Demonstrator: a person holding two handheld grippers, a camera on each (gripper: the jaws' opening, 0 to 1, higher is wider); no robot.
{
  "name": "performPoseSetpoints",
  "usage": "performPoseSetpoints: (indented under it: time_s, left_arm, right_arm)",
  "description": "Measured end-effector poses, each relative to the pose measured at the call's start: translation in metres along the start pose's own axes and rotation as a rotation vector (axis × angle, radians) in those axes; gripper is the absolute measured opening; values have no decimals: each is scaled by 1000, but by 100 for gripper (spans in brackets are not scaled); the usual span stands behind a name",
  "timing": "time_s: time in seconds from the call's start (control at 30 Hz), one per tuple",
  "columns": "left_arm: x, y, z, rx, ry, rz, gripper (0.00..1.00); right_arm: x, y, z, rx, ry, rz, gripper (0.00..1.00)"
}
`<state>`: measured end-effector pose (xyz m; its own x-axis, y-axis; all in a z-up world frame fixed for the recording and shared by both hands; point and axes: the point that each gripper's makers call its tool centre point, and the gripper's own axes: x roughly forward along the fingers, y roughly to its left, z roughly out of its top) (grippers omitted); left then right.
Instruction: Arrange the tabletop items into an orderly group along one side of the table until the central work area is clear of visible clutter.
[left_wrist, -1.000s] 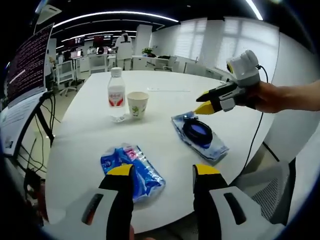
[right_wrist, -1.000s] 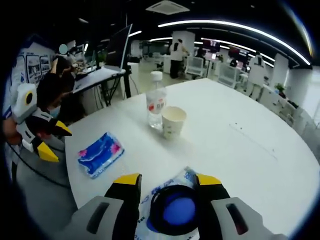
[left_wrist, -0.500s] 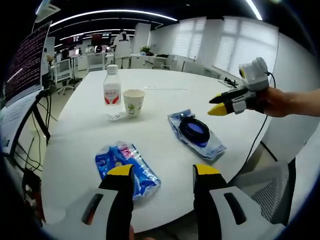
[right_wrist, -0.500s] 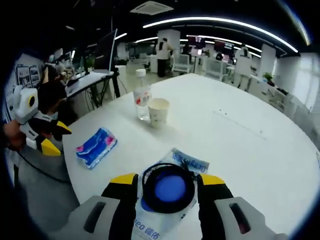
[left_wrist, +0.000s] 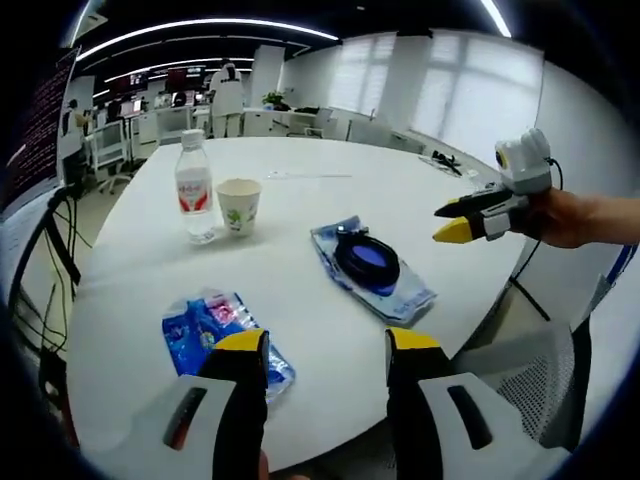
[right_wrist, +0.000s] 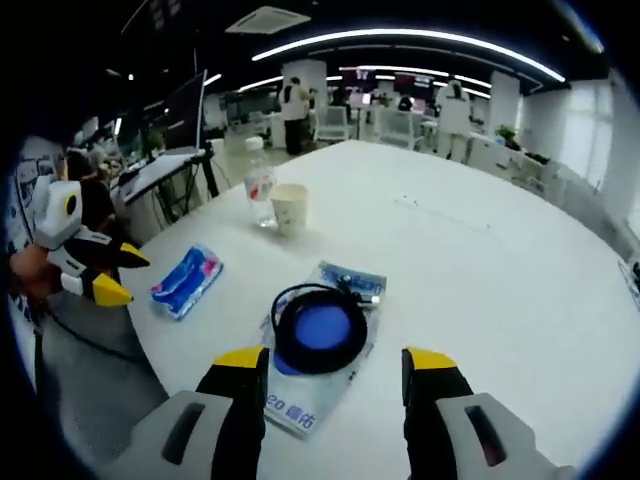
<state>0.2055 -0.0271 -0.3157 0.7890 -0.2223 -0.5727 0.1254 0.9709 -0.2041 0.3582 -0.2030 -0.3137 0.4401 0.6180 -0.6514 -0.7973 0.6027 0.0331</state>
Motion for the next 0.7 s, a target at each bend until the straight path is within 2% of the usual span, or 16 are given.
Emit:
performPoseSetpoints:
  time_s: [0.33,0.47,0.57,0.7]
  left_arm:
    - [16,-18,5,39,29,-60,45]
    - [23,-13,-1,47,41,-66,44]
    - [20,-16,0,38,51,-60,43]
    - [21,-11,-9,30,70,-46,43]
  right_arm:
    - [-12,-1,-16,70,-3,-33,53]
    - [-12,2,-20,80,-1,-27,52]
    - [-12,9,-22,86,0,-21,52]
    - [-10,19,-26,81,10,-3,51]
